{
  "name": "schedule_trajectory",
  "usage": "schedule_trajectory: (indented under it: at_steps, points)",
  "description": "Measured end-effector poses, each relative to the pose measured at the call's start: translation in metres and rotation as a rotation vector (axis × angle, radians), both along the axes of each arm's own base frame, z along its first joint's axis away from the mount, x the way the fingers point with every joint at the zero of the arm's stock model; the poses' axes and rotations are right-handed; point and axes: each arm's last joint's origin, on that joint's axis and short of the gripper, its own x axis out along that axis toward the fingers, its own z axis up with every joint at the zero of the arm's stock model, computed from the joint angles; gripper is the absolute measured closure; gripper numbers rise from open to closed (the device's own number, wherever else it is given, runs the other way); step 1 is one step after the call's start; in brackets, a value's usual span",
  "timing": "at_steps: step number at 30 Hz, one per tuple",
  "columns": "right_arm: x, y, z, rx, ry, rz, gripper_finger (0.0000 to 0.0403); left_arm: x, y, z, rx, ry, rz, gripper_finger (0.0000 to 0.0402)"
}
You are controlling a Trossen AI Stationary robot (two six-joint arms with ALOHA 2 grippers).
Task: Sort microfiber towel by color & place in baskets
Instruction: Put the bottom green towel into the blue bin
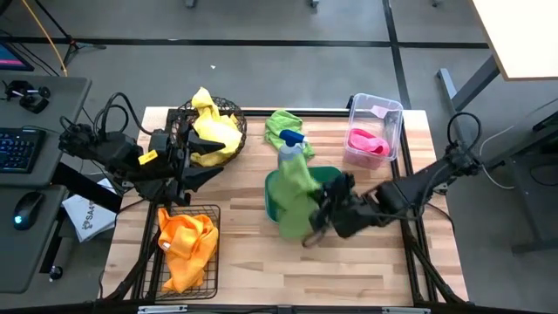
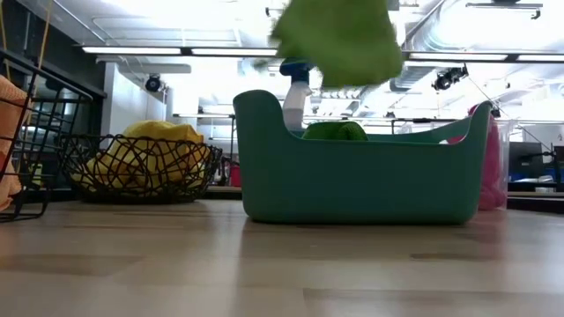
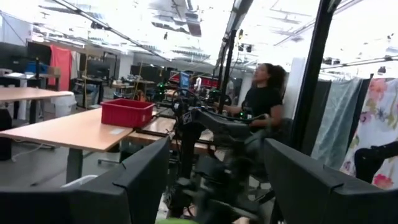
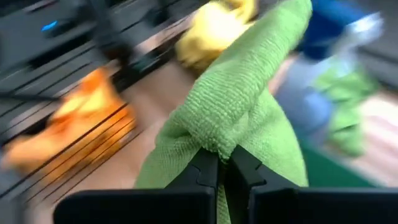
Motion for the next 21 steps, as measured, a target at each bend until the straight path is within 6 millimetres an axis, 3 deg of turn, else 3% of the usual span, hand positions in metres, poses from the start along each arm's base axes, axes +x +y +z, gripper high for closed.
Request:
schedule_trajectory:
  at_steps: [4,8,16,21]
  points:
    - [0.007,-0.022,-0.011,-0.071,0.014,-0.120,0.0402,-0.011,0.004,0.003,0.015,-0.011,-0.047,0.0156]
    - [0.008,-0.030,-0.037,-0.057,0.018,-0.195,0.0402,-0.030,0.012,0.008,-0.007,-0.027,-0.081,0.0156]
    - [-0.002,-0.029,-0.119,0.232,0.059,-0.208,0.0403,-0.053,0.024,0.011,-0.012,-0.031,-0.084,0.0156]
    - [-0.005,-0.042,-0.136,0.348,0.070,-0.306,0.0403,-0.053,0.024,0.010,0.032,-0.016,-0.074,0.0156]
